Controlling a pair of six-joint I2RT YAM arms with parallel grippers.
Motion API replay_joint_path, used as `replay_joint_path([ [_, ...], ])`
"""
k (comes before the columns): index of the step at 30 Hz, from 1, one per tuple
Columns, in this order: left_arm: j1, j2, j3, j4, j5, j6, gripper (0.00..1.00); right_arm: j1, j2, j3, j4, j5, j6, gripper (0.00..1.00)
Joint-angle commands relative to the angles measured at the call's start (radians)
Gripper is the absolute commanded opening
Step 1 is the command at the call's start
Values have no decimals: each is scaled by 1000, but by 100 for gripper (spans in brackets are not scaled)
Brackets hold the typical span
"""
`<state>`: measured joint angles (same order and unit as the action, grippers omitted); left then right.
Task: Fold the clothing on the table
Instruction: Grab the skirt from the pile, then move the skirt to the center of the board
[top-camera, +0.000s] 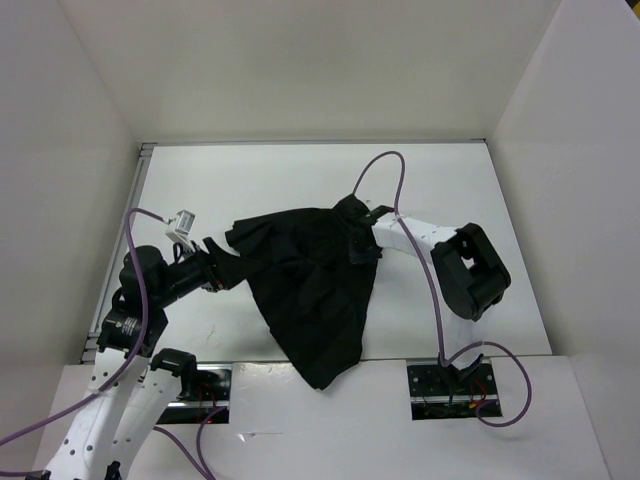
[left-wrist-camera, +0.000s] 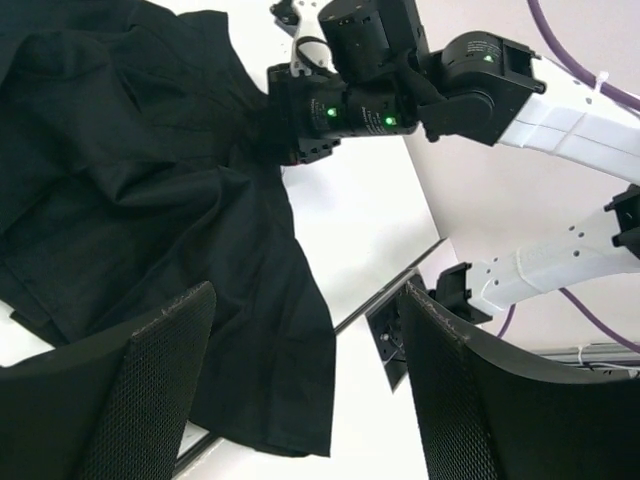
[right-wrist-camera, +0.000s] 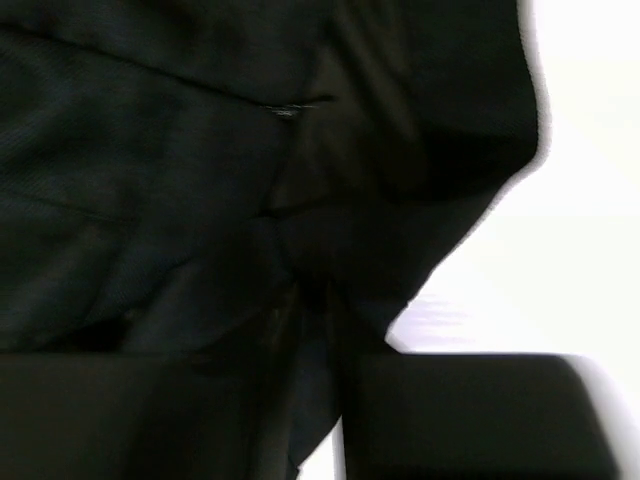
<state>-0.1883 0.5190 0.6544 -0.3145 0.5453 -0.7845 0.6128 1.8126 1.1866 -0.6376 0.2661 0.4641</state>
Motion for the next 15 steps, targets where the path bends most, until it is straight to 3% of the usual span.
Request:
replay_joint_path([
  [1, -5, -10, 7, 35, -5, -15, 81, -2, 16, 60, 102, -77, -51, 15],
  [3, -5, -10, -2, 35, -5, -24, 77, -2, 16, 88, 102, -111, -65, 0],
  [7, -5, -10, 30, -46, -112, -24, 65, -2, -117, 178, 12, -111, -74, 0],
  [10, -5, 45, 62, -121, -275, -24, 63, -2, -216, 324, -46, -137, -93, 0],
  [12, 4, 111, 96, -174, -376, -24, 63, -2, -251, 438, -82, -177, -103, 0],
  [15, 4, 186, 154, -231, -476, -5, 71, -2, -263, 528, -91, -272, -104, 0],
])
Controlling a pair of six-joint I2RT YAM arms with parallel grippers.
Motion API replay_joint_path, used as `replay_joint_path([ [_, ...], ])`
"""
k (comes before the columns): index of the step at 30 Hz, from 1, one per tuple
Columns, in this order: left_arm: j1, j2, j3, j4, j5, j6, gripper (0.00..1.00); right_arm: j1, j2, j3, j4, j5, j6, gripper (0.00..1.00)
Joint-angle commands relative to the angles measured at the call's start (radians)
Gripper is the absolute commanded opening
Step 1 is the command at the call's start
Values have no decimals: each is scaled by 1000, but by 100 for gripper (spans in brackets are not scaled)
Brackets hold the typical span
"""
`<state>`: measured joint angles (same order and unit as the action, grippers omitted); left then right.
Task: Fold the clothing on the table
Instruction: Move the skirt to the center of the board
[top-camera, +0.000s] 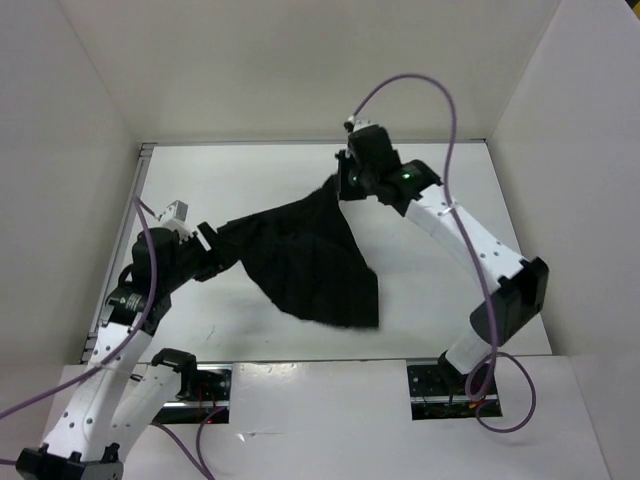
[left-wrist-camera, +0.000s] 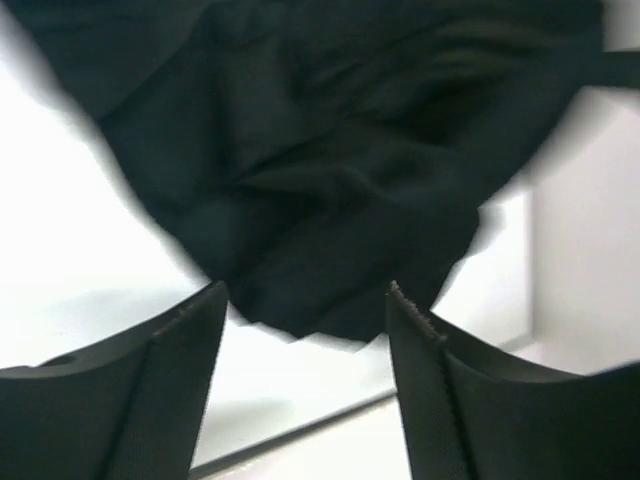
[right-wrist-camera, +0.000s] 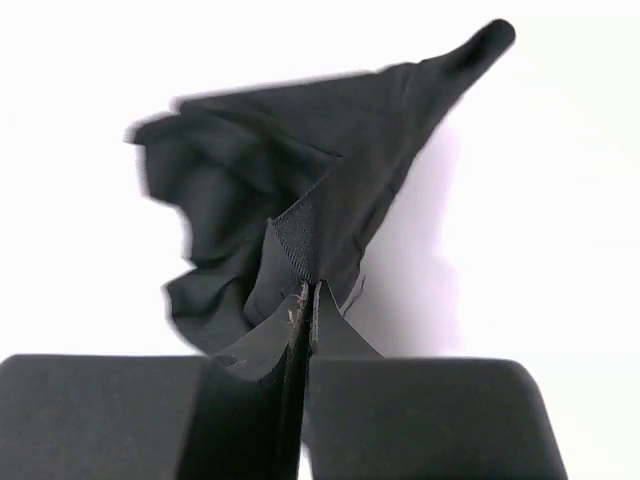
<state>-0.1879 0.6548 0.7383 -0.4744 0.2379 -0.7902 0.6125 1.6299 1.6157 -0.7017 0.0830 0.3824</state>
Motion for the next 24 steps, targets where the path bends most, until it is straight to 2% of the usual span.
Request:
replay_joint_path([
  [1, 4, 66, 79, -72, -186, 9, 73, -2, -68, 114, -27, -126, -22, 0],
  [7, 13, 117, 110, -72, -235, 0, 77, 24, 28, 286, 16, -307, -43, 0],
  [9, 22, 108, 110, -59, -247, 0, 77, 55, 50, 366, -33, -402, -82, 0],
  [13, 31, 97, 128, -72, -291, 0, 77, 105, 19, 619, -136, -546, -203, 0],
  [15, 42, 97, 128, -82, -292, 0, 77, 115, -36, 638, -145, -589, -220, 0],
  [20, 51, 77, 90, -82, -270, -11, 77, 69, -189, 560, -136, -377, -179, 0],
  [21, 51, 77, 90, -82, -270, -11, 77, 52, -200, 514, -151, -262, -169, 0],
  [24, 51, 77, 81, -82, -261, -11, 77, -49, -182, 466, -248, -106, -157, 0],
])
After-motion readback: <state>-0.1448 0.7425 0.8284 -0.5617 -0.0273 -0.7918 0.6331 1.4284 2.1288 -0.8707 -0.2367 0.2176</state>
